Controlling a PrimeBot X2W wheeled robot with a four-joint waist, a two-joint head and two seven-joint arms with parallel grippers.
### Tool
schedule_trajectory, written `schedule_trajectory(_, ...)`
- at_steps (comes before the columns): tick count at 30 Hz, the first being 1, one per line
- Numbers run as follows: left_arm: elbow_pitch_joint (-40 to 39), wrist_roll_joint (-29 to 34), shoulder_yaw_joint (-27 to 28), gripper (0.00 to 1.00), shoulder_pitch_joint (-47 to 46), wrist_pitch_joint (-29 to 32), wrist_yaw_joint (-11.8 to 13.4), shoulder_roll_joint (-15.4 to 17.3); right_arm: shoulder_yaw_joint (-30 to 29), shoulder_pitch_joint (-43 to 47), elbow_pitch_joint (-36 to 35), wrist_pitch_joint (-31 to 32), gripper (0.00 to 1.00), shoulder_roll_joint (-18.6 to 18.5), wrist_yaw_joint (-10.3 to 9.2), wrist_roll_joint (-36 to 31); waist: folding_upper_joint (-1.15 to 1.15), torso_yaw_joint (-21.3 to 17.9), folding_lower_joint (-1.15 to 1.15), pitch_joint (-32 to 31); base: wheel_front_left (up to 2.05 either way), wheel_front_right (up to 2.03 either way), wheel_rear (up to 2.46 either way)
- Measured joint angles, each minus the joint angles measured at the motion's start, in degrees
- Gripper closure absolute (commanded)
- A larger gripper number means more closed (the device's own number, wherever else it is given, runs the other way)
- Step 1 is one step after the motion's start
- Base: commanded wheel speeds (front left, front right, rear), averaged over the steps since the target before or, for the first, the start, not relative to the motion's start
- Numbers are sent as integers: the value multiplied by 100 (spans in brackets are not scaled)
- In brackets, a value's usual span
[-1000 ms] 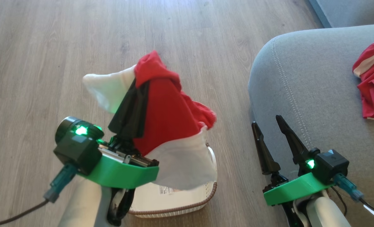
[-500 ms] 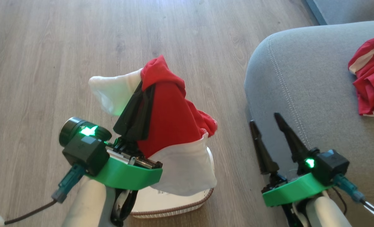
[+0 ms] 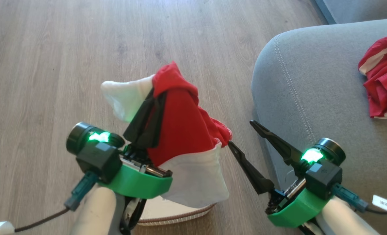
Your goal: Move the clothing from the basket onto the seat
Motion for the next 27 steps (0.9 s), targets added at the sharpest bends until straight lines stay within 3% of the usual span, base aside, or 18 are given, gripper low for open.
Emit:
schedule_trajectory(7, 36, 135, -147, 100, -1, 0, -3, 1, 594, -506, 152, 0, 0, -483, 0, 102, 0, 46, 0, 8, 0, 0, 0)
schedule_trajectory(27, 115, 136, -631, 100, -1, 0, 0, 10, 1580, -1633, 1027, 0, 0, -673, 0, 495, 0, 234, 0, 4, 0, 0, 0)
